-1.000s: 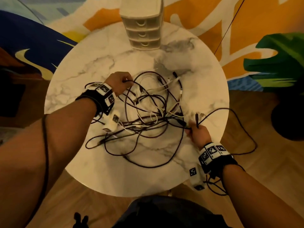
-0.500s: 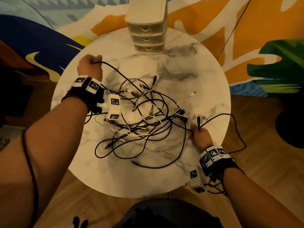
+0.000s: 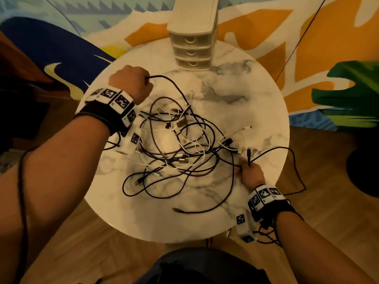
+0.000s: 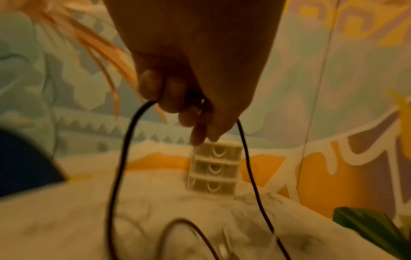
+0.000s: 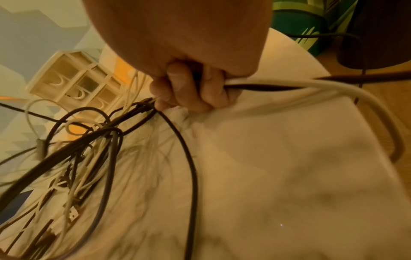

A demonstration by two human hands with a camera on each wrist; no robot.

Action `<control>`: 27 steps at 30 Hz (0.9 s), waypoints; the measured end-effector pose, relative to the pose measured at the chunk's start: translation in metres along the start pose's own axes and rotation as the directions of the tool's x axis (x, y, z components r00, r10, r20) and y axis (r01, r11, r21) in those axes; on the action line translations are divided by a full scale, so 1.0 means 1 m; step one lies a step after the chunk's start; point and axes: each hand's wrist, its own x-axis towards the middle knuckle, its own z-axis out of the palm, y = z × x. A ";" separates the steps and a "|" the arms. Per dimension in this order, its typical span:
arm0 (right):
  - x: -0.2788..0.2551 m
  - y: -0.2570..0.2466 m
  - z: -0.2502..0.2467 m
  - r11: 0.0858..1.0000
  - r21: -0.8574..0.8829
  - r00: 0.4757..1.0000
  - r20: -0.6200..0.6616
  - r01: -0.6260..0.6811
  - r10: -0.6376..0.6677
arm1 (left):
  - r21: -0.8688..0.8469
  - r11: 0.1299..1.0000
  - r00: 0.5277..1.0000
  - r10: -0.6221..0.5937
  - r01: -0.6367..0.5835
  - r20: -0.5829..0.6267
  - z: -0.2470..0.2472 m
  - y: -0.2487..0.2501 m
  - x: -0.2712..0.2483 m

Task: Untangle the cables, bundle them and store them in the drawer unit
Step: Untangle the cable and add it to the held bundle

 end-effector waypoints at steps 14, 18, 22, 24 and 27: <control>-0.007 0.004 0.002 0.965 -0.241 0.994 0.062 0.100 -0.087 | -0.727 0.193 0.729 -0.402 0.659 0.554 0.043 -0.007 -0.026; -0.011 0.002 0.000 0.967 -0.237 0.995 0.050 0.094 -0.084 | -0.426 0.806 0.910 -0.337 0.412 0.243 0.015 -0.016 -0.028; -0.015 -0.001 0.003 0.945 -0.296 0.990 0.079 0.137 -0.119 | 0.177 0.967 0.981 -0.172 0.185 -0.084 -0.031 -0.027 -0.020; -0.015 -0.002 0.003 0.949 -0.281 0.990 0.064 0.142 -0.129 | 0.180 0.969 0.979 -0.143 0.169 -0.148 -0.032 -0.027 -0.020; -0.017 -0.001 0.002 0.977 -0.198 0.996 0.026 0.085 -0.082 | 0.034 0.998 0.957 -0.042 0.054 -0.288 -0.019 -0.014 -0.027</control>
